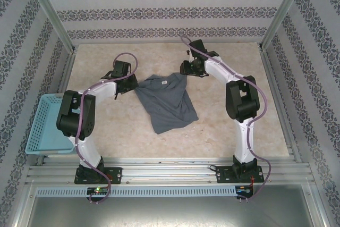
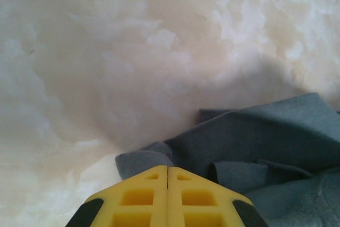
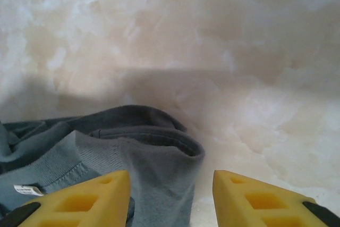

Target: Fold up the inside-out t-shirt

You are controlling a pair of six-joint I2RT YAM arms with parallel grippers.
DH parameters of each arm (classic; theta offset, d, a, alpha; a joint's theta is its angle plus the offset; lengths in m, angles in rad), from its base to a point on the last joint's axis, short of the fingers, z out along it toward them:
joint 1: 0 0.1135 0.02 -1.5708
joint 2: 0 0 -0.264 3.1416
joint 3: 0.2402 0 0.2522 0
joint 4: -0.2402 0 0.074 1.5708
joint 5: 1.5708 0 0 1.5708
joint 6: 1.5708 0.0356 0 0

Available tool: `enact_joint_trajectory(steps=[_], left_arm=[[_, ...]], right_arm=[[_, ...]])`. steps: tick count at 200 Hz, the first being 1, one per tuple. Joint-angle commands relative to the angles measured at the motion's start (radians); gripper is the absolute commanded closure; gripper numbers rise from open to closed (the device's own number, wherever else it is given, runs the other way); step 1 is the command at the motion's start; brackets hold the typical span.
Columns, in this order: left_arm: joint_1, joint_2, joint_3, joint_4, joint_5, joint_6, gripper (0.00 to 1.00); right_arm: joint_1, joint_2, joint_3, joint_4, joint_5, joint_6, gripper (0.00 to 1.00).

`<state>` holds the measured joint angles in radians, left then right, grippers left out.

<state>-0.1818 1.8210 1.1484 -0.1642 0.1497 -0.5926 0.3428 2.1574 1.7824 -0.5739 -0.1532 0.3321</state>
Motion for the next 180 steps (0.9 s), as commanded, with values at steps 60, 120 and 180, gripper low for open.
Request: enact_joint_trajectory(steps=[60, 120, 180], left_arm=[[0.010, 0.007, 0.018, -0.049, 0.020, -0.021, 0.96], [0.009, -0.007, 0.091, -0.064, 0.133, -0.047, 0.96], [0.006, -0.098, 0.116, -0.040, 0.189, -0.053, 0.95]], right_arm=[[0.074, 0.130, 0.171, -0.119, 0.190, -0.156, 0.45], [0.068, 0.204, 0.322, -0.184, 0.186, -0.171, 0.92], [0.022, -0.006, 0.192, -0.025, 0.095, -0.056, 1.00]])
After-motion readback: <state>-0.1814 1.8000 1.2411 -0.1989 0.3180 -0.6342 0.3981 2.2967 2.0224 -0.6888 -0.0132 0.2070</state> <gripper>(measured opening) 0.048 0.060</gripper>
